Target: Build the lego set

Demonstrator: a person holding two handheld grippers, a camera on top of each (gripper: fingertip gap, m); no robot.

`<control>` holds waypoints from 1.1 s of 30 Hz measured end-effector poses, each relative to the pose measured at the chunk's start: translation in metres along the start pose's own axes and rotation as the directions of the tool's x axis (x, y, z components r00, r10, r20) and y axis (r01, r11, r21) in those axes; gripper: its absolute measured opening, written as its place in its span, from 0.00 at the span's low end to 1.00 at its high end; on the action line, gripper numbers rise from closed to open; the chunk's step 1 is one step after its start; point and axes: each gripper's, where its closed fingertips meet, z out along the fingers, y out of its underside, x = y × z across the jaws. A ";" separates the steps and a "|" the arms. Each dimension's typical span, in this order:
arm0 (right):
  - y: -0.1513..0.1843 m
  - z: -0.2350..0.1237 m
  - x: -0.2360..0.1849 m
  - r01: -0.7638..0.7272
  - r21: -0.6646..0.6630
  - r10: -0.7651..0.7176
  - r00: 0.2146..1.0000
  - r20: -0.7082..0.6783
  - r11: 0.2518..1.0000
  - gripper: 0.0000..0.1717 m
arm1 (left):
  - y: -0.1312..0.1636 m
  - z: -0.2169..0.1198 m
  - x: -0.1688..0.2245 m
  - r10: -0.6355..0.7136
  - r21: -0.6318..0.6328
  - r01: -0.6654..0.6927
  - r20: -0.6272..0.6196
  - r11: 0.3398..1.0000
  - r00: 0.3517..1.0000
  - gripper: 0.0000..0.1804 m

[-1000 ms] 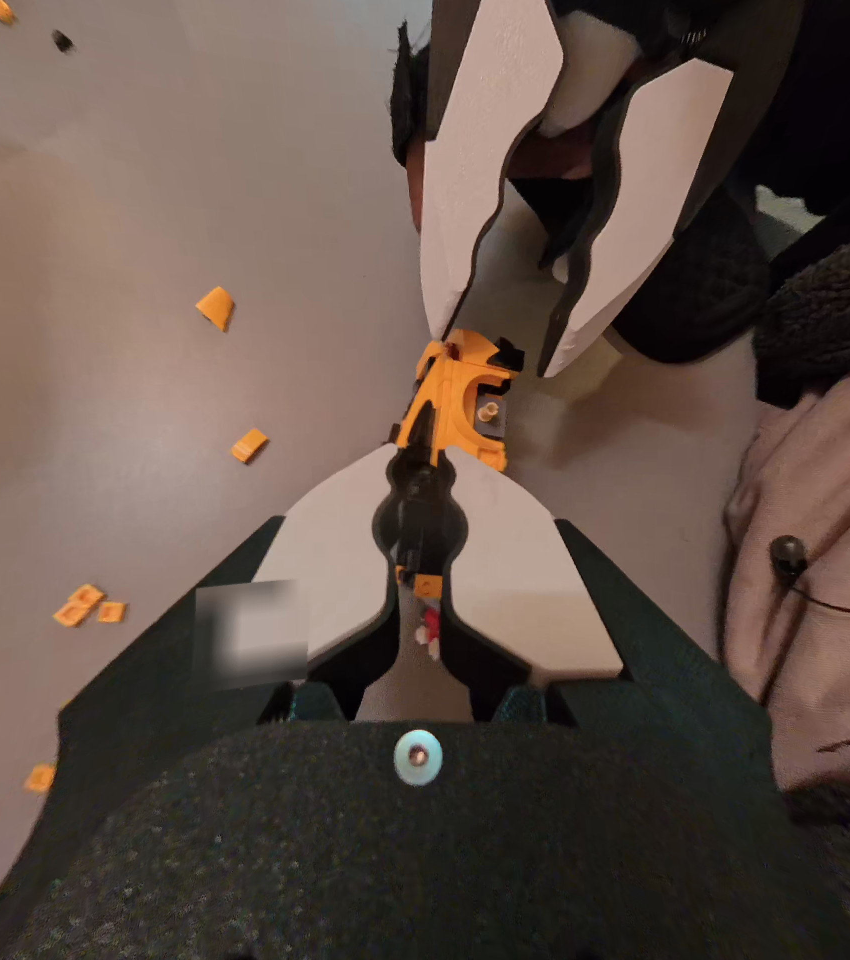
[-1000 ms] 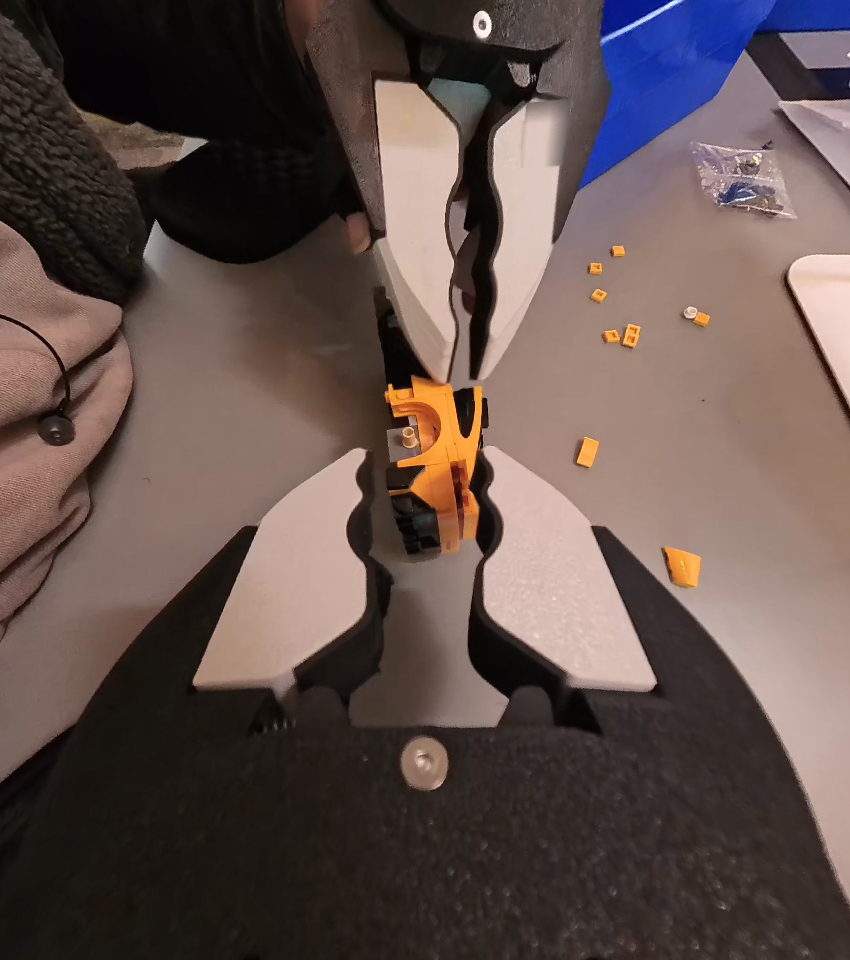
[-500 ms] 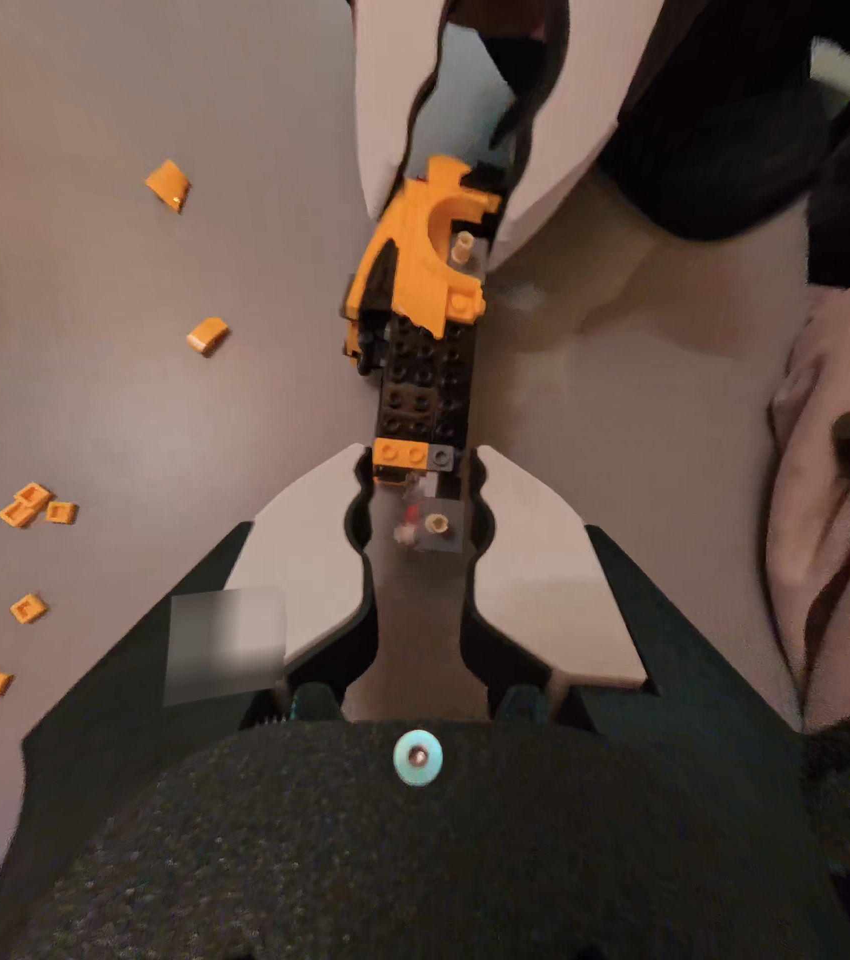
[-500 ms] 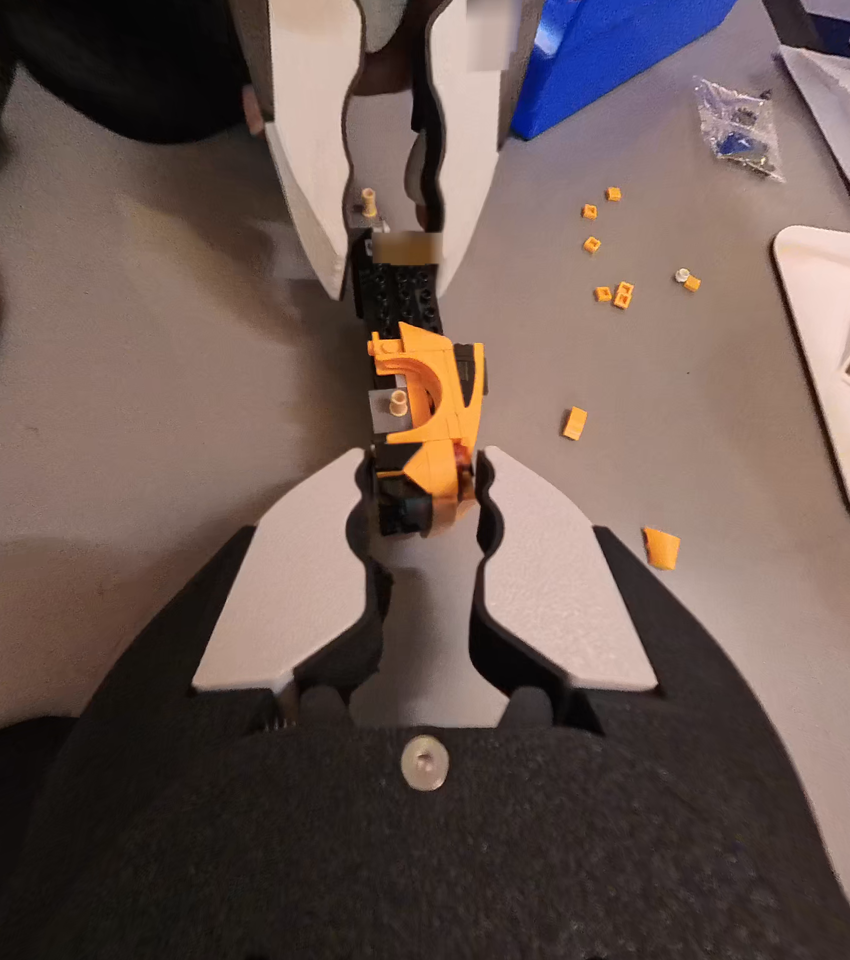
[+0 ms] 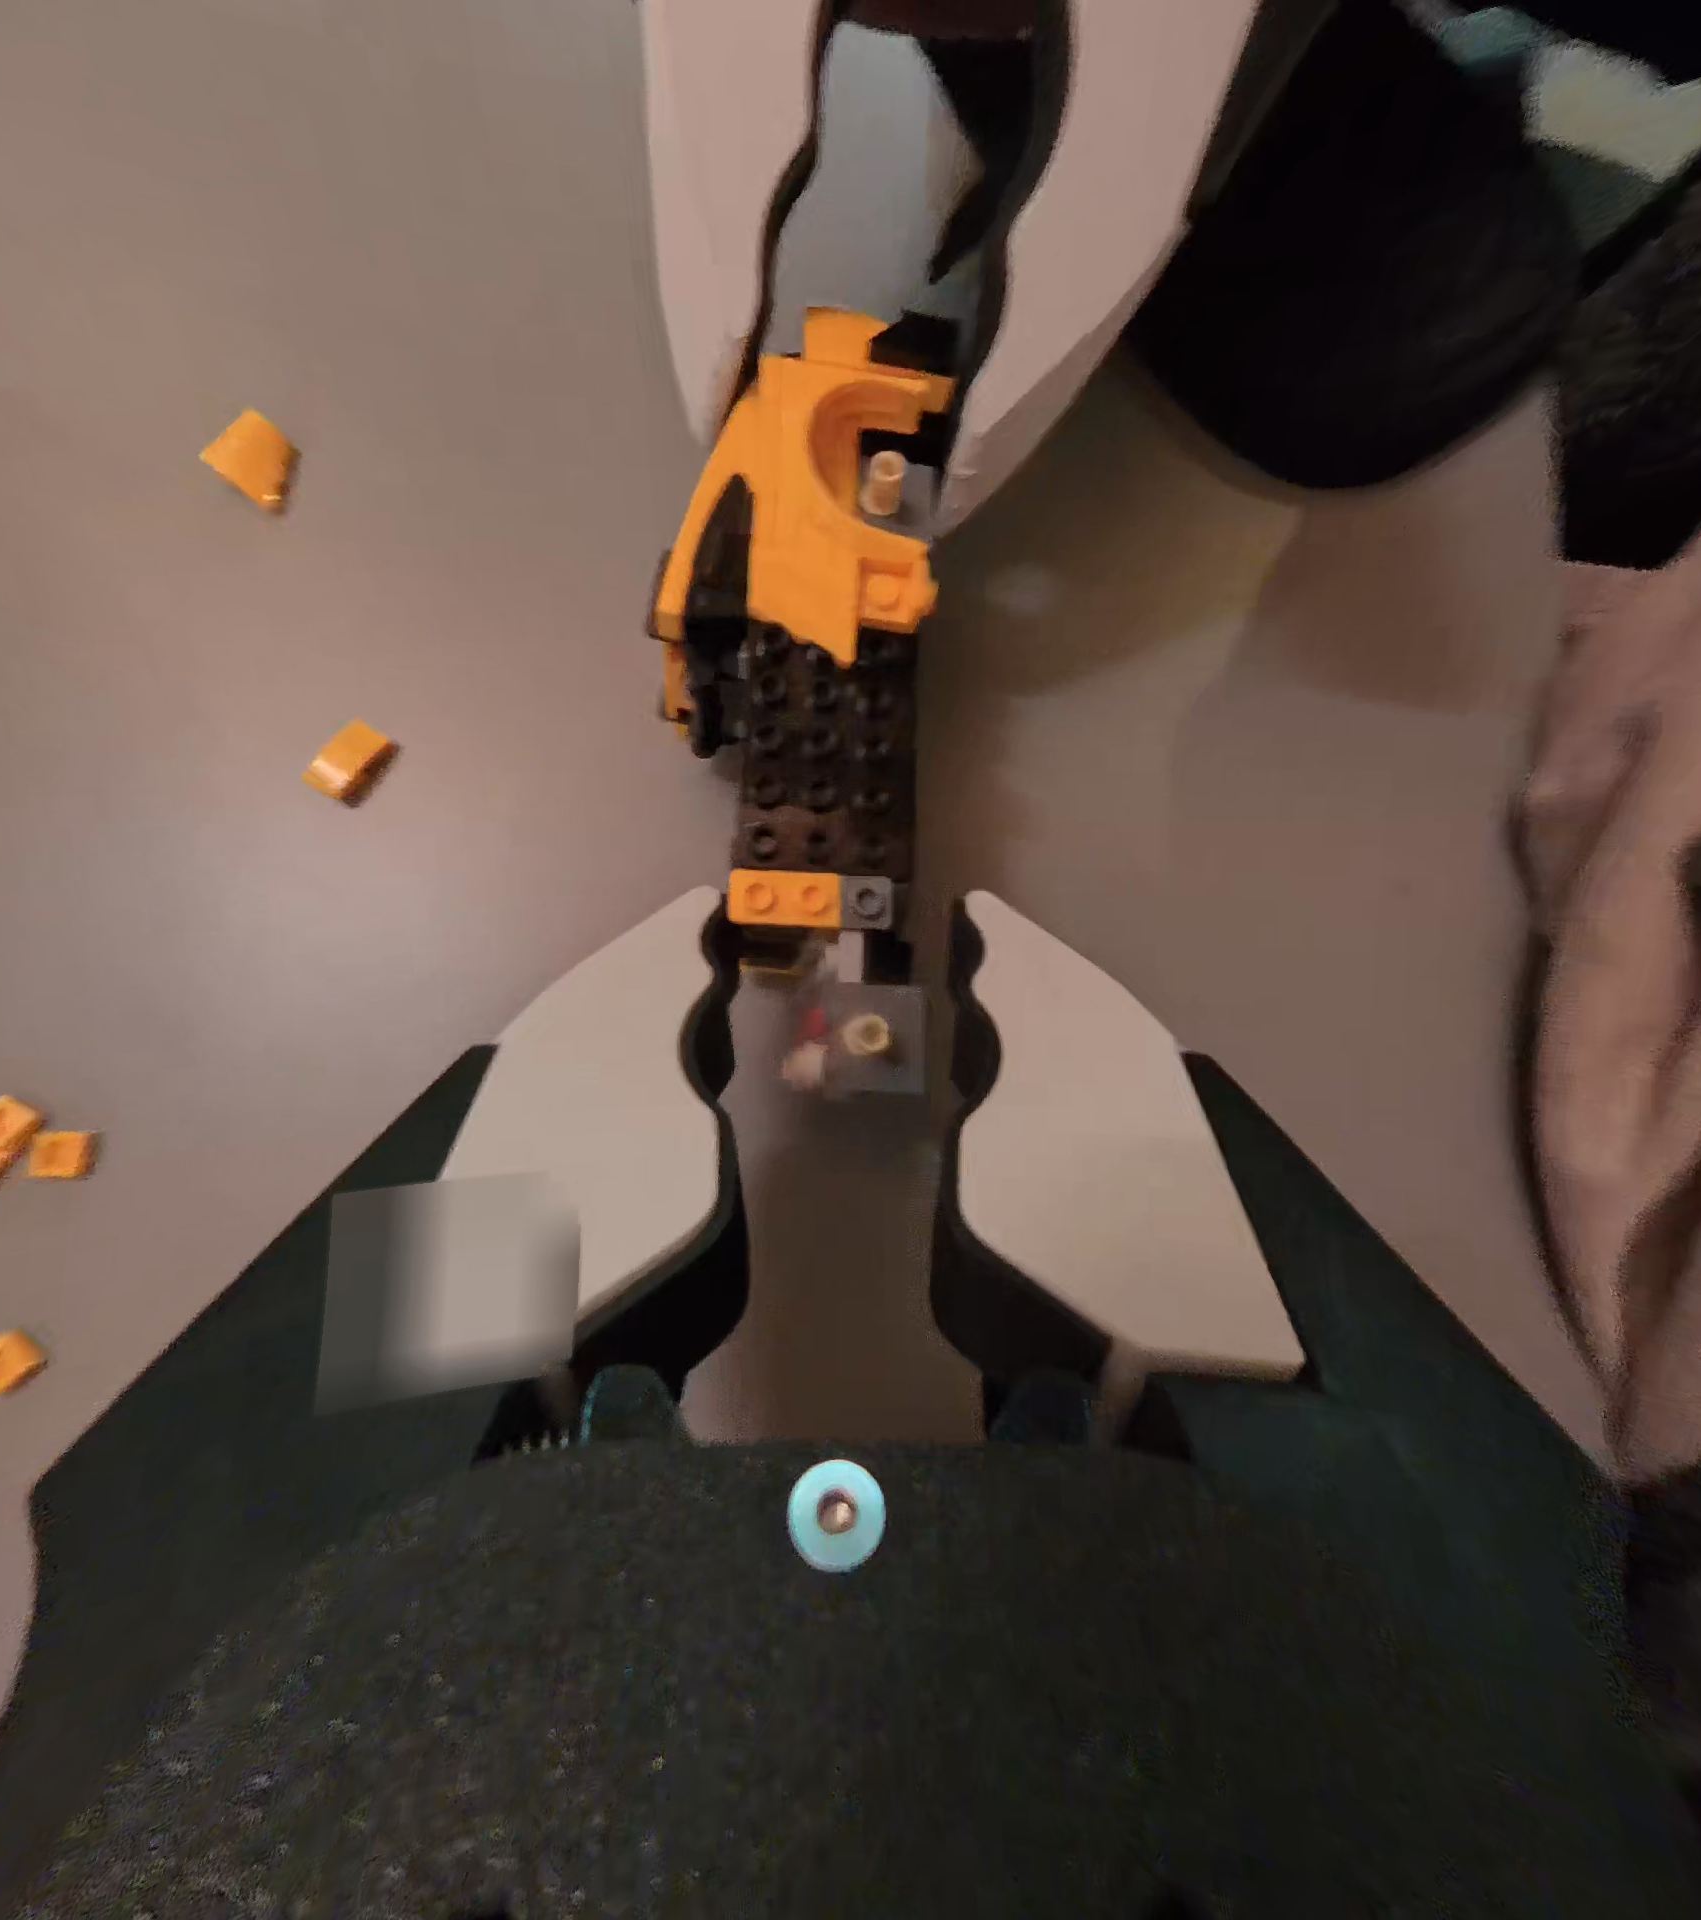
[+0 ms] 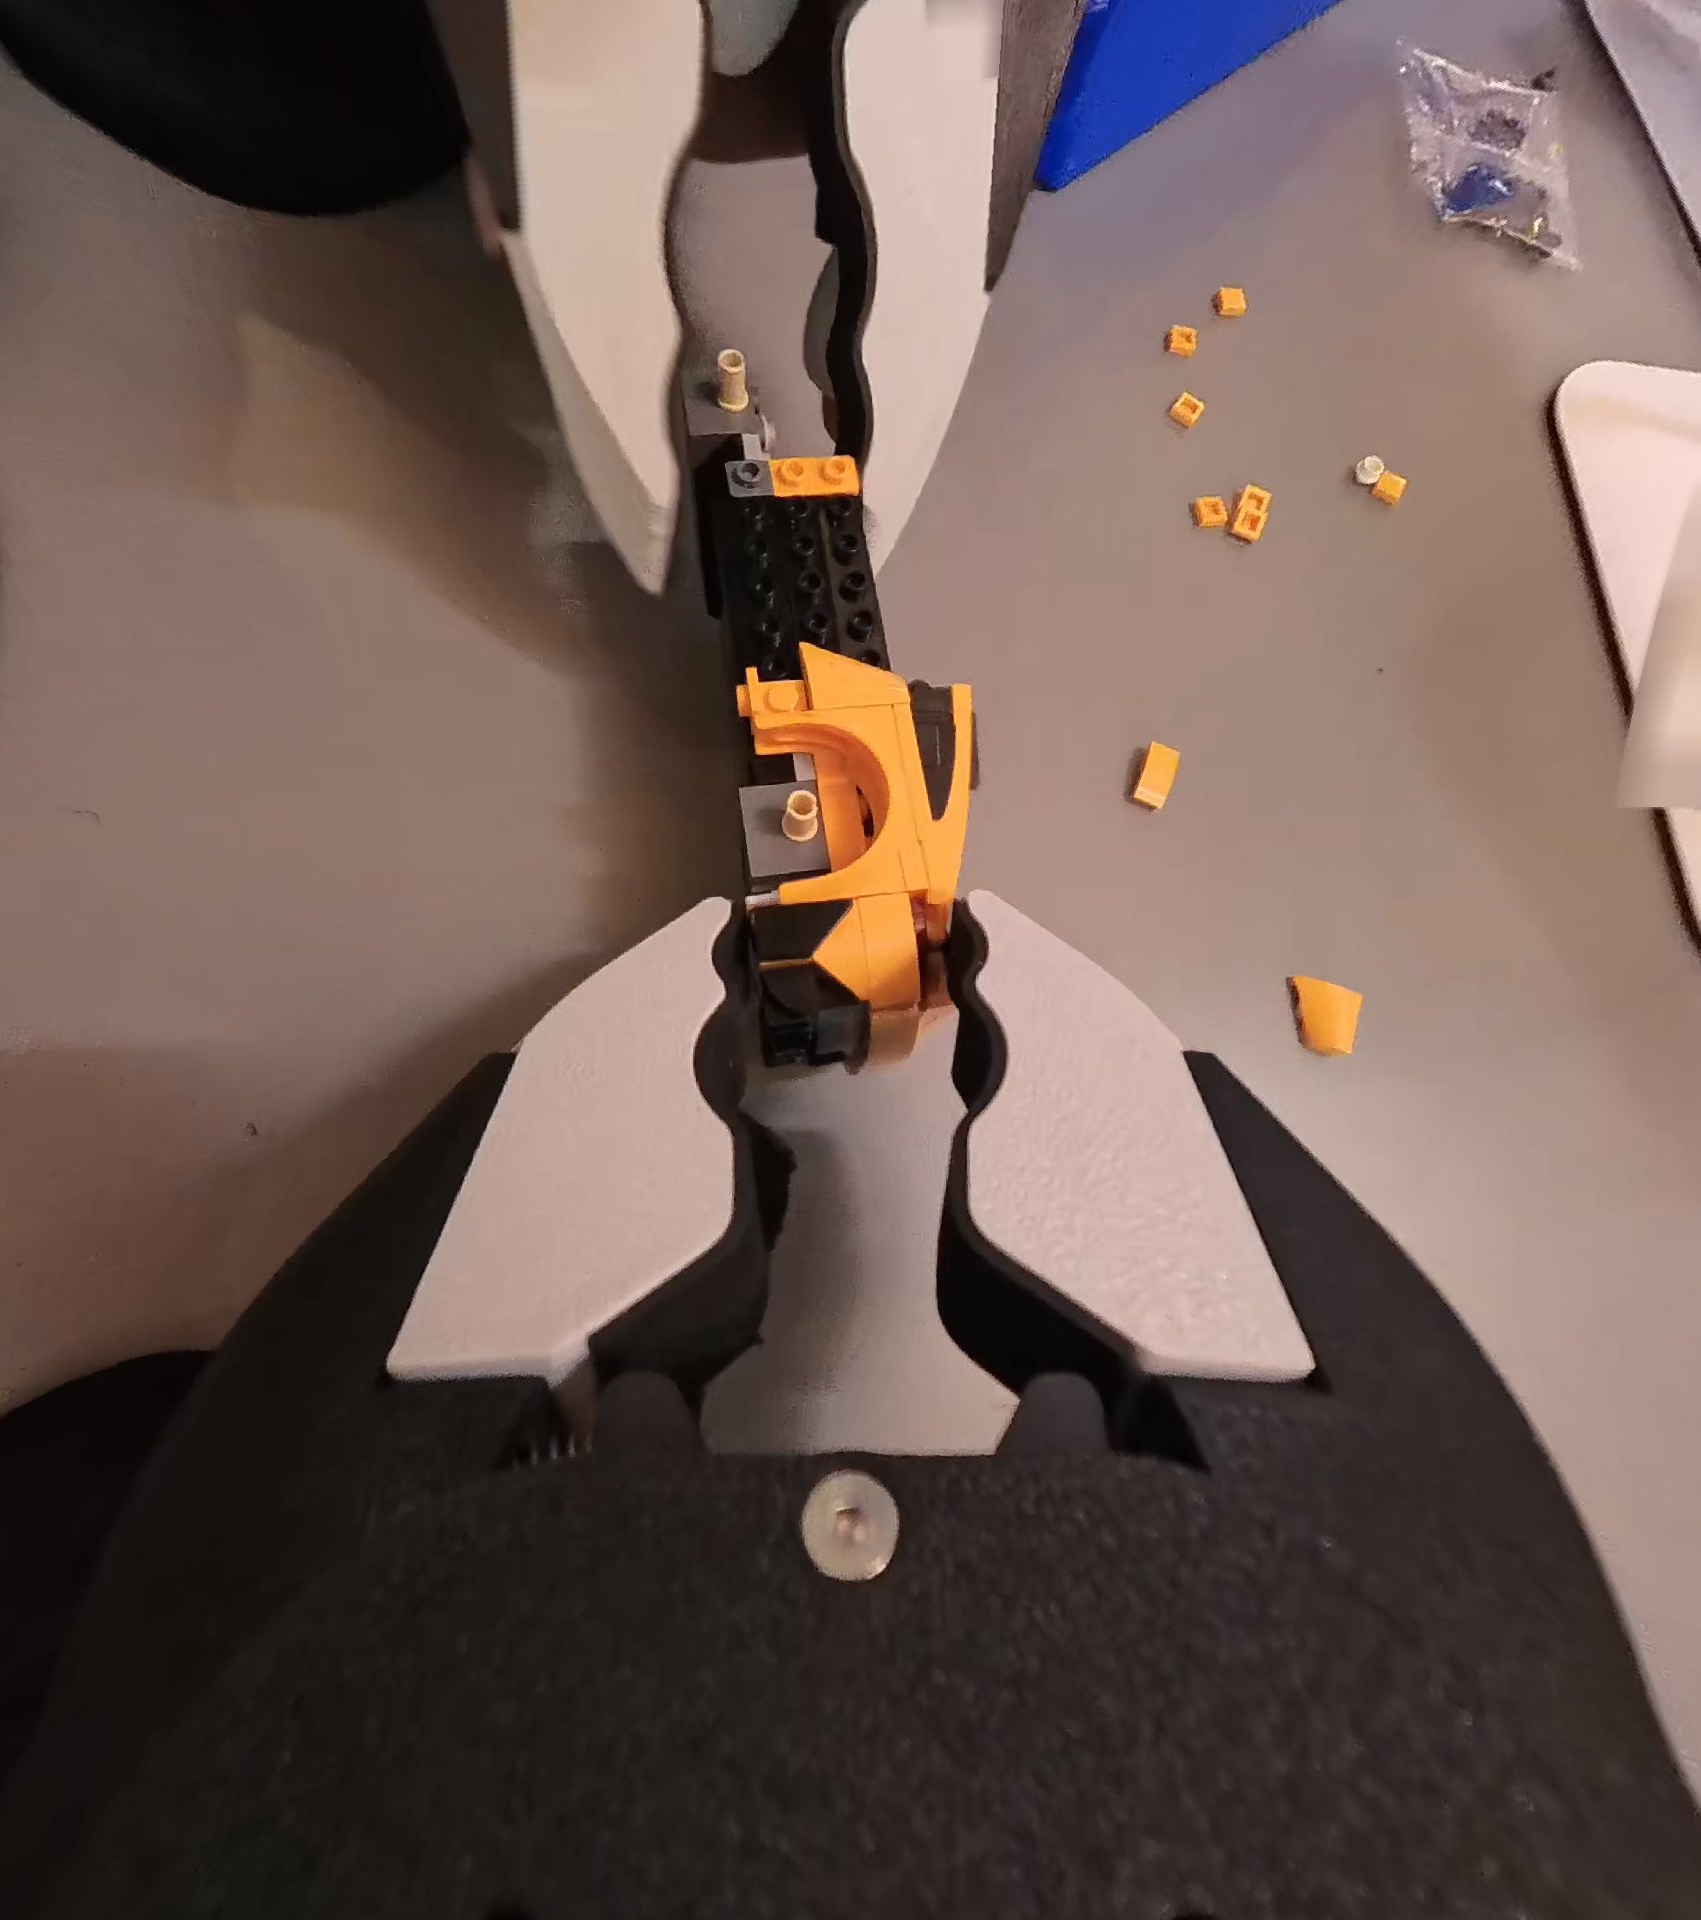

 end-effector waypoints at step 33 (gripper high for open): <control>-0.011 -0.035 0.065 -0.210 0.387 0.274 0.954 -0.118 0.898 0.14 | -0.055 0.013 -0.074 -0.093 0.211 0.132 -0.186 0.969 0.978 0.05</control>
